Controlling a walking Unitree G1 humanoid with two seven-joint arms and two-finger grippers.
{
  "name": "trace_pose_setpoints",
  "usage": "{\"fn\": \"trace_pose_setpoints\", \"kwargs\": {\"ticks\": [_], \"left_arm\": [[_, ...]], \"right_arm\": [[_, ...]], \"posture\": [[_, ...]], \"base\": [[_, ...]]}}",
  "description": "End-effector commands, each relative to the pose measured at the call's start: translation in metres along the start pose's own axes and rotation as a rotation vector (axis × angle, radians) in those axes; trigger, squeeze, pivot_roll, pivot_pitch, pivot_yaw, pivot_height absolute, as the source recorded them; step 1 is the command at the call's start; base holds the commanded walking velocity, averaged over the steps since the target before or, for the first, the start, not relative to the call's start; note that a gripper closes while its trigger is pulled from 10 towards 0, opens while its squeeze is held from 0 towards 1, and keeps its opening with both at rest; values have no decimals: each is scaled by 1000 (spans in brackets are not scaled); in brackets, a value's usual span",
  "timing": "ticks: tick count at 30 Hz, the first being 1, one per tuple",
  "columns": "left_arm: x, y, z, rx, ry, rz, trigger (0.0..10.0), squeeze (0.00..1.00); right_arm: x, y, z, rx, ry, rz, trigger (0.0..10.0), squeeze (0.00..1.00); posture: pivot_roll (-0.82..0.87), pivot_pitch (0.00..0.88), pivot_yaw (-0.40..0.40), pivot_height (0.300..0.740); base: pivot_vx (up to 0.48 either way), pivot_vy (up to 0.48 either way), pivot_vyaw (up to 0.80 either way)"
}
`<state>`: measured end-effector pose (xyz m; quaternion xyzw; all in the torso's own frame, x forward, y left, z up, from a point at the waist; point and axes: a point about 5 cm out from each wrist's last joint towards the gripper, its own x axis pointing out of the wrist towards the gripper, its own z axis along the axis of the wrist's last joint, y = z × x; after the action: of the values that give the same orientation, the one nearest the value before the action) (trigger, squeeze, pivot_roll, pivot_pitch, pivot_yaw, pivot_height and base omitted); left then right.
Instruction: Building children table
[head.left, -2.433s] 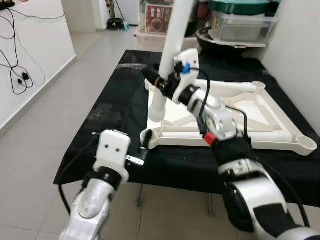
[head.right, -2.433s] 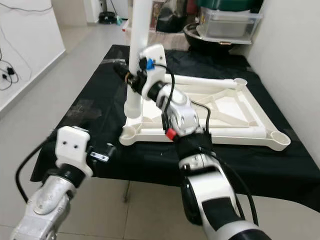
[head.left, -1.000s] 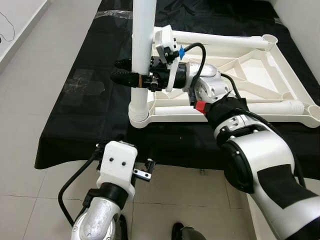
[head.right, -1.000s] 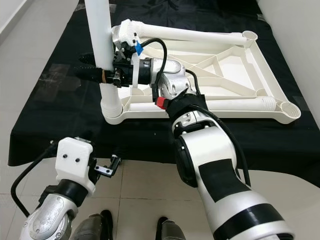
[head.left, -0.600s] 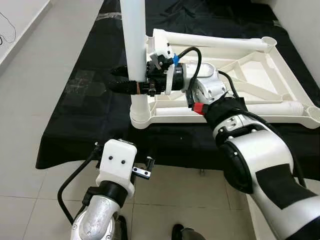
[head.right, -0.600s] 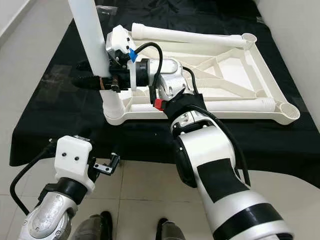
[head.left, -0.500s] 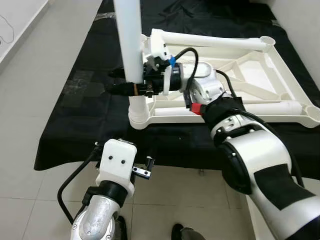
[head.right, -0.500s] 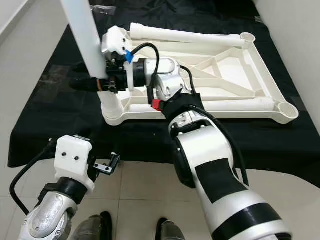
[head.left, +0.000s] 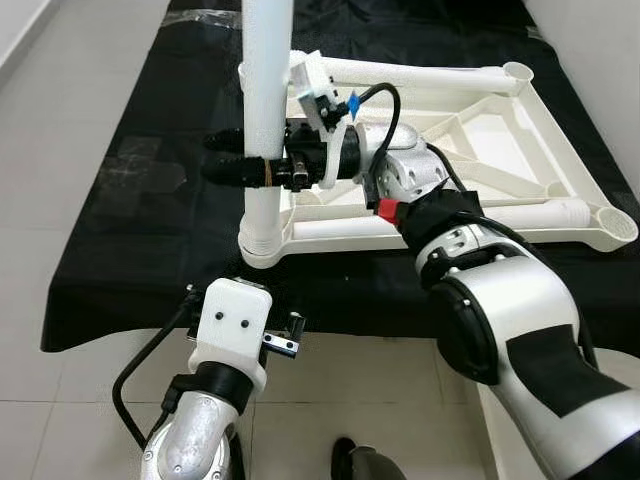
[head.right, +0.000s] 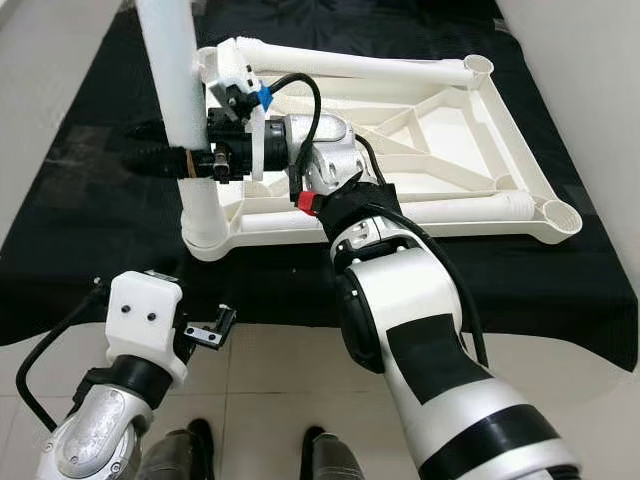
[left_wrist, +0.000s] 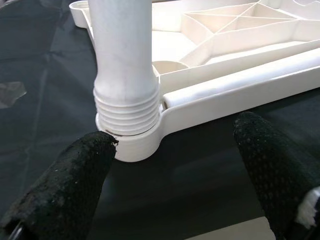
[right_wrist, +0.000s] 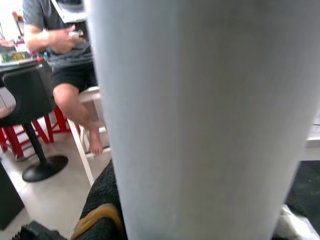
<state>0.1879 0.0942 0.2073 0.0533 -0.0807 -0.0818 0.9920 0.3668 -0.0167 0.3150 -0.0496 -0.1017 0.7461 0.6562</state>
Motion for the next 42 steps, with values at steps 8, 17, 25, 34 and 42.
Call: {"fn": "trace_pose_setpoints", "kwargs": {"ticks": [8,17,25,34,42], "left_arm": [[-2,1,2,7,0,6,10000,0],[0,4,2,20,-7,5,10000,0],[1,4,3,25,-10,11,10000,0],[3,6,4,29,-16,19,10000,0],[6,8,4,32,-24,27,10000,0]], "right_arm": [[2,15,-43,113,107,118,10000,0],[5,22,-50,69,209,221,10000,0],[15,30,-62,39,303,294,10000,0],[19,30,-66,79,271,244,10000,0],[20,21,-67,149,240,74,10000,0]], "posture": [[170,328,-133,740],[171,312,-125,740],[177,315,-129,740],[168,318,-123,740],[159,314,-124,740]], "base": [[0,0,0],[0,0,0],[0,0,0],[0,0,0],[0,0,0]]}}
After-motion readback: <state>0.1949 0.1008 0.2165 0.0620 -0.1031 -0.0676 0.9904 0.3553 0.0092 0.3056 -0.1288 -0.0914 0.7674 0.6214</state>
